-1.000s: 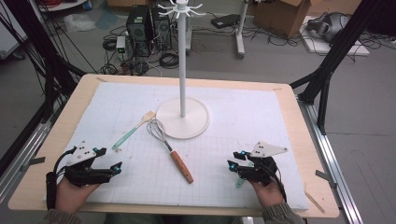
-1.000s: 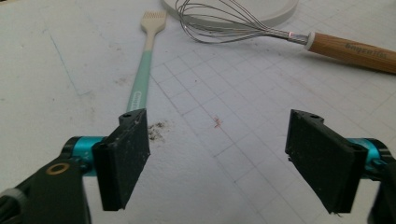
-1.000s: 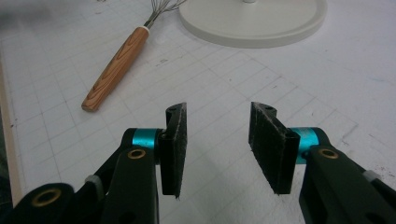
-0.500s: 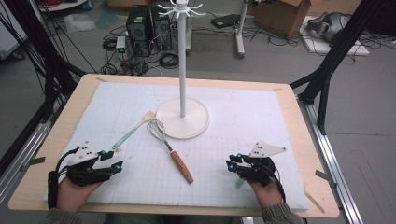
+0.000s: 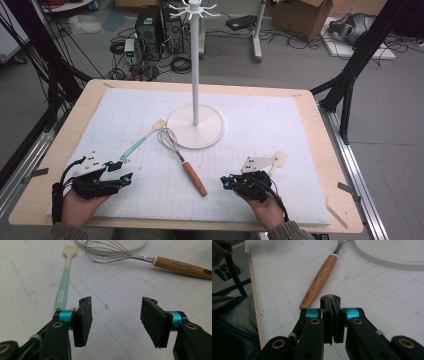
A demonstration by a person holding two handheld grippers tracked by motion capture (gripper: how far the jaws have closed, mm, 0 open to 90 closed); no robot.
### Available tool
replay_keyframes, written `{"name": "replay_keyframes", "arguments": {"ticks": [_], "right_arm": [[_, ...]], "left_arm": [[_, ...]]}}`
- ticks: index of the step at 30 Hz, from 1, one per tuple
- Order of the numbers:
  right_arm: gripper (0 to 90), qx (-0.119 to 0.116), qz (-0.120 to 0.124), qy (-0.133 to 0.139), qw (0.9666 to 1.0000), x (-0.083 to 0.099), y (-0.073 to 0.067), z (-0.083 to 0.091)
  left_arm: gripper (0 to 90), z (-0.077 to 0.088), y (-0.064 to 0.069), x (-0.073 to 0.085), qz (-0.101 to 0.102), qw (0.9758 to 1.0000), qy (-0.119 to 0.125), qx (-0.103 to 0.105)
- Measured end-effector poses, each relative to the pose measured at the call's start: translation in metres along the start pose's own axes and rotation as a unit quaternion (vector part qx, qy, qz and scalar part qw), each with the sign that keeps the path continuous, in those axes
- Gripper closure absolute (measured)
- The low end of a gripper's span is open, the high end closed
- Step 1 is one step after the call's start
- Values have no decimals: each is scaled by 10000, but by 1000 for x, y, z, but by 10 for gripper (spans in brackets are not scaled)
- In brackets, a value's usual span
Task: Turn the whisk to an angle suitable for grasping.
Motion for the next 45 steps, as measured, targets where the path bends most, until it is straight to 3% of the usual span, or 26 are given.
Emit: {"name": "replay_keyframes", "arguments": {"ticks": [9,14,21,27,37,45], "right_arm": [[893,-159,289,-263,9991,-10,-25,-32],[893,-290,431,-503,9974,-11,-41,-54],[893,-261,671,-839,9939,-6,-52,-74],[893,-42,728,-932,9930,-3,-46,-74],[893,192,623,-963,9932,0,-34,-66],[893,516,505,-996,9924,3,-14,-52]], "left_arm": [[405,-1,2,-1,-6,10000,13,41],[392,-1,2,-2,4,10000,21,53],[386,0,1,-2,-12,10000,24,54],[381,0,1,-2,-10,10000,34,73],[373,0,2,-2,-22,10000,38,80],[368,1,1,-2,-39,10000,23,88]]}}
Point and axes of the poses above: each handheld gripper's, and its own axes: z roughly backward along the jaws, x roughly out of its underside, y roughly to its right, the point moved 7 cm from there along -z, roughly forward along the jaws, and after that the axes turned 2 degrees about -y, right-handed, at the moved point
